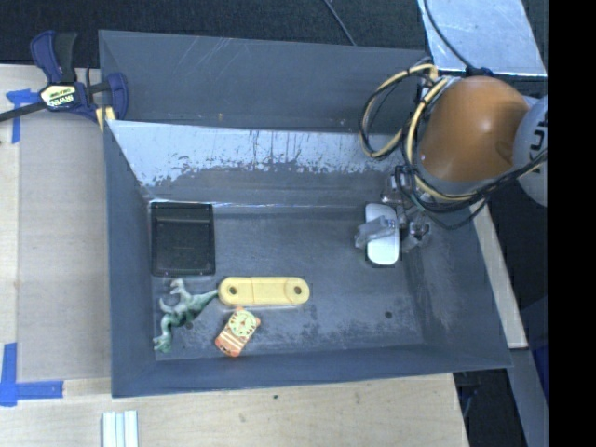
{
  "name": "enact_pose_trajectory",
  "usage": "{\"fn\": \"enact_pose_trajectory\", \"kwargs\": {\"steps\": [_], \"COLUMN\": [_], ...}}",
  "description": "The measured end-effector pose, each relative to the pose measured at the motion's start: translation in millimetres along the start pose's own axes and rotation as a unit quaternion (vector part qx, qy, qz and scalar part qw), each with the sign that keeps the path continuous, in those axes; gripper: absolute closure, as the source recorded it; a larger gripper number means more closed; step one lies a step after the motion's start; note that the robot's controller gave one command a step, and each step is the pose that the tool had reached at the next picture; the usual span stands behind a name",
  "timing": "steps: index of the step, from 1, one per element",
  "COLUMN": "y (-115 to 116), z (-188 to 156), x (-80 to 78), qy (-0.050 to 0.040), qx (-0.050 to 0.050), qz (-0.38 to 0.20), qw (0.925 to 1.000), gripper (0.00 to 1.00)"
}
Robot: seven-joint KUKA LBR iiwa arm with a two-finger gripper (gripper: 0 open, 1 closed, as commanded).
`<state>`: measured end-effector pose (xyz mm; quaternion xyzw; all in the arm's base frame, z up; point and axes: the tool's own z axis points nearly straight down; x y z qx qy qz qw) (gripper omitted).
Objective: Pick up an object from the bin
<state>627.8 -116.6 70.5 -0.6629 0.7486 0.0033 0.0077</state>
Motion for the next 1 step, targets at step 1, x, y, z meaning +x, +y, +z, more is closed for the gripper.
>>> {"fn": "enact_pose_trajectory", "kwargs": {"steps": [1], "y": [2.3], "z": [-36.9], "x": [-1.0], "qy": [-0.0006], "qx": [-0.004], "qz": [0.0], "qw": [1.0], "gripper": [1.0]}}
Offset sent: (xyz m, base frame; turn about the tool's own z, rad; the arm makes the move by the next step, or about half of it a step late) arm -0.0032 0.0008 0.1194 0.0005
